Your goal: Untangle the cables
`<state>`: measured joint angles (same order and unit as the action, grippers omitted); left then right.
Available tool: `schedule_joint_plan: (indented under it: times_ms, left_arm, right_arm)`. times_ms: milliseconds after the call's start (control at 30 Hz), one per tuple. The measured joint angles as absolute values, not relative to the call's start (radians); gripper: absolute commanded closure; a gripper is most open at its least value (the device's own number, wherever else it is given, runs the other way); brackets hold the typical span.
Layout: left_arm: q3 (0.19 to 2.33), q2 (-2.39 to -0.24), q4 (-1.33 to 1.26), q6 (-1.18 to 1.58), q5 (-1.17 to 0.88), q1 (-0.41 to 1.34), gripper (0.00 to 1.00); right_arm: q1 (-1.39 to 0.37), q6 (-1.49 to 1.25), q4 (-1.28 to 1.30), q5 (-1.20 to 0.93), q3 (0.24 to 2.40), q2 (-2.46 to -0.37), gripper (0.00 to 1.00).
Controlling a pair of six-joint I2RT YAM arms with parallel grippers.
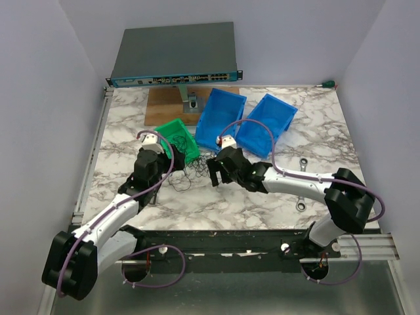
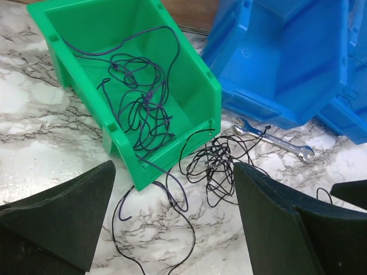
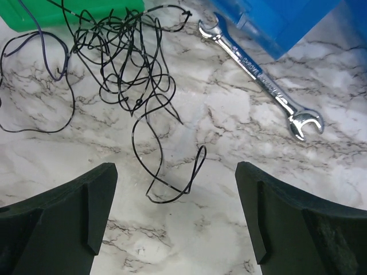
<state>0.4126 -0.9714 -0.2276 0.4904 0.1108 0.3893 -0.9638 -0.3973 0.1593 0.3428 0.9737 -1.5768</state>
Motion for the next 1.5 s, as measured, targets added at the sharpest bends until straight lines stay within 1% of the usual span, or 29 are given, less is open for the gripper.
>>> schedule_joint_plan:
  times_ms: [67,133,167,233,300,333,533,833,933,1167,1400,1500]
  left_arm:
    - [0.416,-0.973,-0.229,0.485,0.102,0.394,0.13]
    - [0.416,-0.973,-0.229,0.48,0.096,0.395,0.13]
    - [0.416,-0.973,-0.229,0.479,0.094,0.395,0.13]
    - [0.417,-0.973,-0.232,0.472,0.08,0.397,0.13]
    - [0.417,-0.974,-0.241,0.463,0.054,0.4,0.13]
    - [0.417,-0.975,-0.251,0.455,0.035,0.406,0.13]
    - [0.42,-0.995,-0.309,0.403,-0.059,0.477,0.13]
    - [0.44,-1.022,-0.371,0.329,-0.148,0.575,0.12]
    - [0.441,-1.022,-0.392,0.311,-0.178,0.594,0.11]
    - [0.422,-0.999,-0.471,0.283,-0.241,0.598,0.08]
    - [0.376,-0.945,-0.529,0.262,-0.26,0.598,0.08]
    - [0.369,-0.934,-0.535,0.257,-0.259,0.598,0.08]
  right_arm:
    - [-0.964,-0.419,0.142,0.324,0.953,-1.577,0.23]
    - [-0.964,-0.44,0.119,0.3,0.923,-1.577,0.4]
    - [-0.964,-0.45,0.103,0.289,0.905,-1.576,0.51]
    - [-0.964,-0.466,0.071,0.264,0.863,-1.572,0.77]
    - [-0.964,-0.476,0.044,0.244,0.815,-1.551,0.97]
    - [-0.964,-0.482,0.036,0.242,0.794,-1.534,0.99]
    - [-0.964,-0.485,0.012,0.259,0.715,-1.336,0.99]
    - [-0.964,-0.469,0.002,0.297,0.689,-0.991,0.99]
    - [-0.964,-0.468,0.002,0.301,0.689,-0.919,0.99]
    - [-0.964,-0.451,0.052,0.306,0.725,-0.88,0.99]
    - [-0.964,-0.443,0.098,0.316,0.78,-0.861,0.99]
    - [-0.964,-0.444,0.13,0.352,0.809,-0.855,0.99]
